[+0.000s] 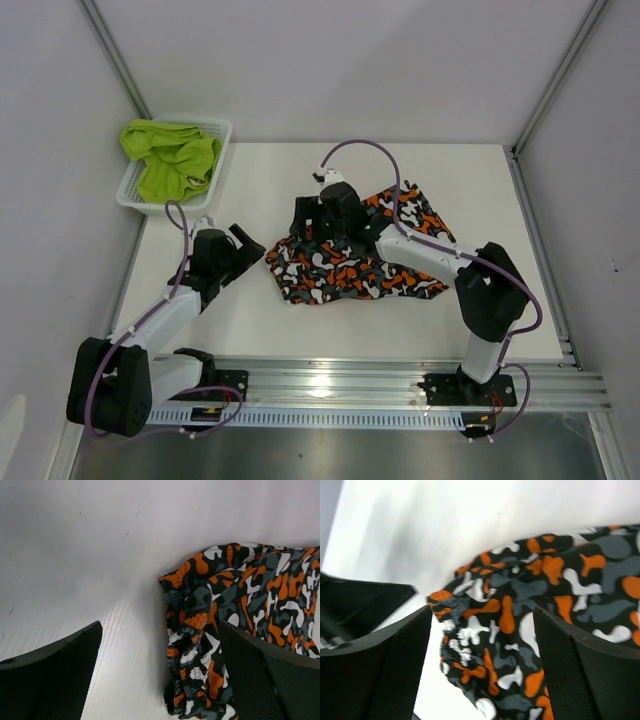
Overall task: Fold and stack the shorts
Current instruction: Fold the shorts
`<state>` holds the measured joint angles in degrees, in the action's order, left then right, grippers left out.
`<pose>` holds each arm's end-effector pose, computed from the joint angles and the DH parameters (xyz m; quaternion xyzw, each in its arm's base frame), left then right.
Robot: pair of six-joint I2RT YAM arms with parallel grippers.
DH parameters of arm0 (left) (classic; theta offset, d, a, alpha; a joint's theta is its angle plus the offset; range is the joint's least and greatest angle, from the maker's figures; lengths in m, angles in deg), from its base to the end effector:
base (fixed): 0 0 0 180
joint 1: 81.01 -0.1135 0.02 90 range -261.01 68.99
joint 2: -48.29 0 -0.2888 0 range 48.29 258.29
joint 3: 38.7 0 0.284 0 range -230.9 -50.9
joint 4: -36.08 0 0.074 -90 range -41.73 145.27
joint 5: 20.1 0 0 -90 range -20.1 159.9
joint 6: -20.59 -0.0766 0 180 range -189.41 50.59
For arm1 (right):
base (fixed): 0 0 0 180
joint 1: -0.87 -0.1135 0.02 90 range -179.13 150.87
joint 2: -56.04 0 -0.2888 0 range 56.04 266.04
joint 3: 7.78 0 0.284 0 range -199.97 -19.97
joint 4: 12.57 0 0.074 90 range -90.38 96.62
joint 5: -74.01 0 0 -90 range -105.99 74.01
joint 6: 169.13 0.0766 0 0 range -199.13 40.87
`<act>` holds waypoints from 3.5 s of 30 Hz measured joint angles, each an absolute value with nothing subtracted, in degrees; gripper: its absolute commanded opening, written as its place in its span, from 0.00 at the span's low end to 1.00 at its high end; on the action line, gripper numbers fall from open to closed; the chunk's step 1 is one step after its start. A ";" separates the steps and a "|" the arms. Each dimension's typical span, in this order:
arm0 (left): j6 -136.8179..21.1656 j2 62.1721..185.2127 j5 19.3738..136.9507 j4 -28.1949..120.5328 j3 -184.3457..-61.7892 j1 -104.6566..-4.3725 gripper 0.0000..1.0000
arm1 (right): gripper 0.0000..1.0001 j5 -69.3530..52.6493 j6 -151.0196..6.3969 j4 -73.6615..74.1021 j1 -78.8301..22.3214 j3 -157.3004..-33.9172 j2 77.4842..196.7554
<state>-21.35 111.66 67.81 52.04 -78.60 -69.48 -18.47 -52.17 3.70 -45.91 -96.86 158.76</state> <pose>0.2625 -0.0507 0.1629 -0.2907 0.8561 -0.1979 0.3788 0.3380 0.3549 0.2532 -0.1383 0.8544 0.2854 0.4117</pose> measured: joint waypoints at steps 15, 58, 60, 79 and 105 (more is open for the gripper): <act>-22.01 113.61 68.51 47.30 -78.19 -63.80 0.97 | 0.79 -21.29 -53.45 17.30 -21.21 -107.65 164.13; -21.33 138.48 76.14 27.83 -89.49 -64.41 0.97 | 0.39 -12.62 -40.82 26.13 -7.18 -137.16 196.31; -21.31 138.65 76.45 27.56 -89.49 -64.41 0.96 | 0.42 -12.14 -41.17 26.21 -7.14 -137.69 196.52; -21.33 138.39 76.78 27.85 -89.09 -64.41 0.97 | 0.31 -19.22 -48.62 40.51 -9.24 -152.96 203.30; -21.31 132.21 77.69 29.53 -85.51 -64.48 0.97 | 0.00 -23.61 -51.90 43.59 -11.44 -144.46 196.00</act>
<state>-21.31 132.21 77.69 29.53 -85.51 -64.48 -23.61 -51.90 43.59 -11.44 -144.46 196.00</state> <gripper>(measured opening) 0.967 0.003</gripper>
